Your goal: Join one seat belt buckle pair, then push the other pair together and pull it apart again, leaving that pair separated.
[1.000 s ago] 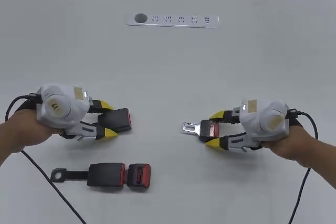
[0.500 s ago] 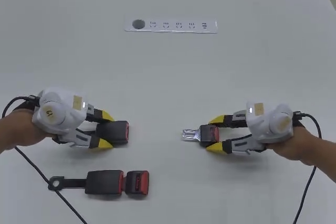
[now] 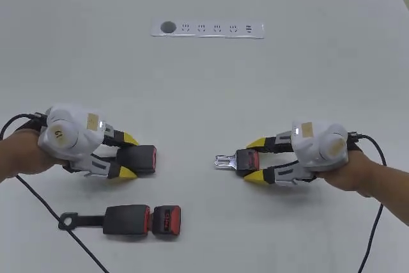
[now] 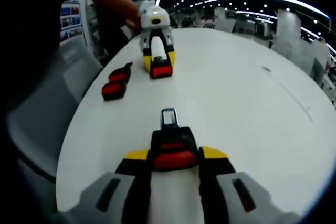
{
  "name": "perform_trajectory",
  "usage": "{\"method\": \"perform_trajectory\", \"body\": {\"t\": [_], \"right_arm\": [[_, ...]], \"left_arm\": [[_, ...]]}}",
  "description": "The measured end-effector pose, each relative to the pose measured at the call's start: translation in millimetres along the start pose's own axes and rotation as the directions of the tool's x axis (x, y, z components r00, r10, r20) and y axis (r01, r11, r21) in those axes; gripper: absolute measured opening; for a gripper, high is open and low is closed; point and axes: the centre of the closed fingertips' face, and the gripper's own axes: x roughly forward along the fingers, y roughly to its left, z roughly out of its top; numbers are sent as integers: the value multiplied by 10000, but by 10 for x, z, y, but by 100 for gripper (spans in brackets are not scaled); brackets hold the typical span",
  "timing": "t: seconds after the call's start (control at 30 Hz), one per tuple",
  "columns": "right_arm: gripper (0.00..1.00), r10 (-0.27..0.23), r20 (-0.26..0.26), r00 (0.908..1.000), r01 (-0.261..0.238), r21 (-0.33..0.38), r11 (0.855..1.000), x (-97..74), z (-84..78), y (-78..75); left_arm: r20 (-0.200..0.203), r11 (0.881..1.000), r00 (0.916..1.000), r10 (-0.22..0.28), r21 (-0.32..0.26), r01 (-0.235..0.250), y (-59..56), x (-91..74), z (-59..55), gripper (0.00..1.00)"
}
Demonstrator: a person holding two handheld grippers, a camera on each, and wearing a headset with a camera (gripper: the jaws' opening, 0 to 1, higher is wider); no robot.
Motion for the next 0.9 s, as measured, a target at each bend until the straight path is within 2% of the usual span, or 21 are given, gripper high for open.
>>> {"method": "perform_trajectory", "body": {"t": [0.2, 0.47, 0.57, 0.9], "right_arm": [[35, 94, 63, 9999, -92, -346, 9994, 173, 145, 11], [35, 111, 34, 9999, -110, -224, 9997, 387, 341, -12], [35, 129, 94, 9999, -126, -334, 9994, 511, 448, 5], [35, 171, 86, 9998, -167, -405, 9990, 793, 664, 55]], "left_arm": [[13, 10000, 10000, -9, -21, 9, 12, 1, 0, 35], [12, 10000, 10000, -21, -40, 22, 27, 3, -8, 35], [-69, 9999, 10000, -70, 115, 71, 28, 8, -6, 35], [-42, 9999, 9999, -92, 127, 92, 34, 12, -6, 35]]}}
